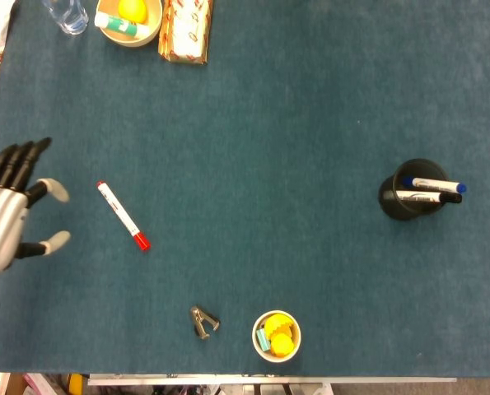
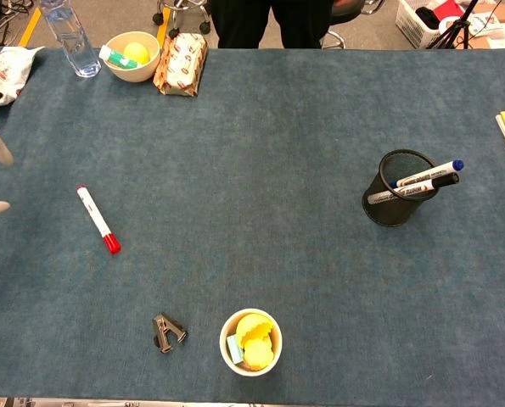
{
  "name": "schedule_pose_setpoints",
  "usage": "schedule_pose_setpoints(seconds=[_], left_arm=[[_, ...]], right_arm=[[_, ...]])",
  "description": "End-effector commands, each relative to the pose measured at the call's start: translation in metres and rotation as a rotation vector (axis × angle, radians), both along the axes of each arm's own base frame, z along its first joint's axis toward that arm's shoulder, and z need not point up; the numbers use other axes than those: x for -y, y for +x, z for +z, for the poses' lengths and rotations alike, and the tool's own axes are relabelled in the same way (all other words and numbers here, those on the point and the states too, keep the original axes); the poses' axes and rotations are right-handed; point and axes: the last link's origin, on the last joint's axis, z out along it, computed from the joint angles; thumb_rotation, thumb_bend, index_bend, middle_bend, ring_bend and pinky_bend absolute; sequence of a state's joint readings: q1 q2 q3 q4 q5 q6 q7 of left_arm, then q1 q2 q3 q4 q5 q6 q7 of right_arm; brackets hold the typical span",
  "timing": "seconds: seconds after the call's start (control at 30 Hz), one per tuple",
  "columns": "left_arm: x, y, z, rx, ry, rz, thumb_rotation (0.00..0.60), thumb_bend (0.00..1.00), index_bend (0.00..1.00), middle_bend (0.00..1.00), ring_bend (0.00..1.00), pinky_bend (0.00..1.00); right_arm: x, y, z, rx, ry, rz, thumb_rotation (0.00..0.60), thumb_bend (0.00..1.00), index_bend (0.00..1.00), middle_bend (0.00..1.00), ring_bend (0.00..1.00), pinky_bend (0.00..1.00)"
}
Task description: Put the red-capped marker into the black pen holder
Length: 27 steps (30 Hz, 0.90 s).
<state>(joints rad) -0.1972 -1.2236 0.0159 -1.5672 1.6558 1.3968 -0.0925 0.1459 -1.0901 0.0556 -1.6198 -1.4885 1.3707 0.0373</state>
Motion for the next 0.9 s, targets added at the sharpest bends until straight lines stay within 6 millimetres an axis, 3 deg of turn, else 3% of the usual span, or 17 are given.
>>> schedule_pose_setpoints(seconds=[0.03,0.33,0.9], left_arm=[[-0.003,0.006,-0.009,-0.008,-0.035,-0.023,0.6,0.07,0.44,0.02,0.0,0.05],[-0.005,0.014,-0.029,-0.068,-0.102,-0.073,0.6,0.14,0.42,0.0,0.0,0.04],[-0.004,0.01,-0.063,-0.148,-0.272,-0.104,0.6,0.26,0.42,0.0,0.0,0.04]], right_arm=[[0.001,0.0,0.001,0.0,-0.002,0.001,0.6,0.3,0.4,0.3,0.3,0.49],[0.003,-0.003,0.003,-0.005,-0.002,-0.005,0.6,0.3,0.4,0.3,0.3,0.49],[0.003,-0.003,0.0,-0.001,0.007,-0.007,0.6,0.3,0.4,0.3,0.3,0.49]])
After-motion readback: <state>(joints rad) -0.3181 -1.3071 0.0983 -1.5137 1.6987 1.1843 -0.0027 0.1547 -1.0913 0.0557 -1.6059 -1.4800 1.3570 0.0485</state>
